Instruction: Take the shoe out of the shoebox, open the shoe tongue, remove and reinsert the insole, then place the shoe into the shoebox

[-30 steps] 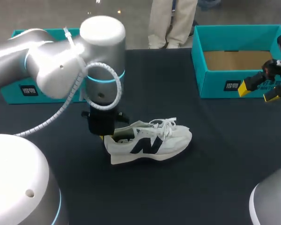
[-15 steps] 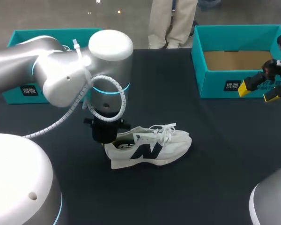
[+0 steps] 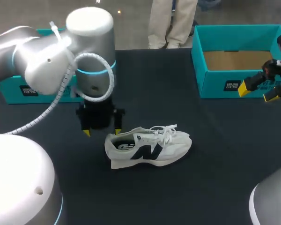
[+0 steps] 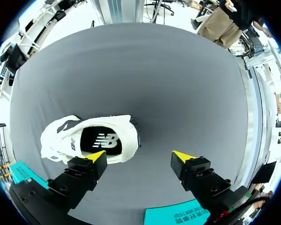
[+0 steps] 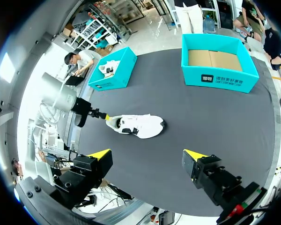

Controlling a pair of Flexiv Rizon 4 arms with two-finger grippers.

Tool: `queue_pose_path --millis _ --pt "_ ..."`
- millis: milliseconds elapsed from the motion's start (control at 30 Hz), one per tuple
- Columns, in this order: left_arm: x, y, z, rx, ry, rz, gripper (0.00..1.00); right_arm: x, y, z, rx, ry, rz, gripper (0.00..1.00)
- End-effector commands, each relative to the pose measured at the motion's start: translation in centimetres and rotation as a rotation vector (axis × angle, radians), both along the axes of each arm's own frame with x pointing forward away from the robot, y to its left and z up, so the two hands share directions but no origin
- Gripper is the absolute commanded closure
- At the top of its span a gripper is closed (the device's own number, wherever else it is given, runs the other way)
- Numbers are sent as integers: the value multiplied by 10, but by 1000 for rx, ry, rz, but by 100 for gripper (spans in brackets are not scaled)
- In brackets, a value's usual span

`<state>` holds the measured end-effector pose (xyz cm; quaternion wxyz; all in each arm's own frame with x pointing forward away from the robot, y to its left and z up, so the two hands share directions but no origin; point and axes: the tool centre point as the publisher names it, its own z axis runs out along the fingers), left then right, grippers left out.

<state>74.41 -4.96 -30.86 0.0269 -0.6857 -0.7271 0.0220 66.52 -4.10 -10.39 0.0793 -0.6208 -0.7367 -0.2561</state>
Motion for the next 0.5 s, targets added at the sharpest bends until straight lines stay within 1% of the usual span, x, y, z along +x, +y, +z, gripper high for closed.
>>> queue_pose_path --millis 33,167,267,300,500 --pt "0 77 26 -189 41 121 0 3 1 0 -2 5 1 0" --pt "-2 111 23 -244 76 253 0 3 1 0 -2 5 1 0" --pt "-8 130 19 -282 92 327 0 3 1 0 -2 5 1 0" --pt "-10 133 19 -296 104 337 0 3 1 0 -2 5 1 0" --pt "-10 133 19 -296 104 337 0 3 1 0 -2 5 1 0"
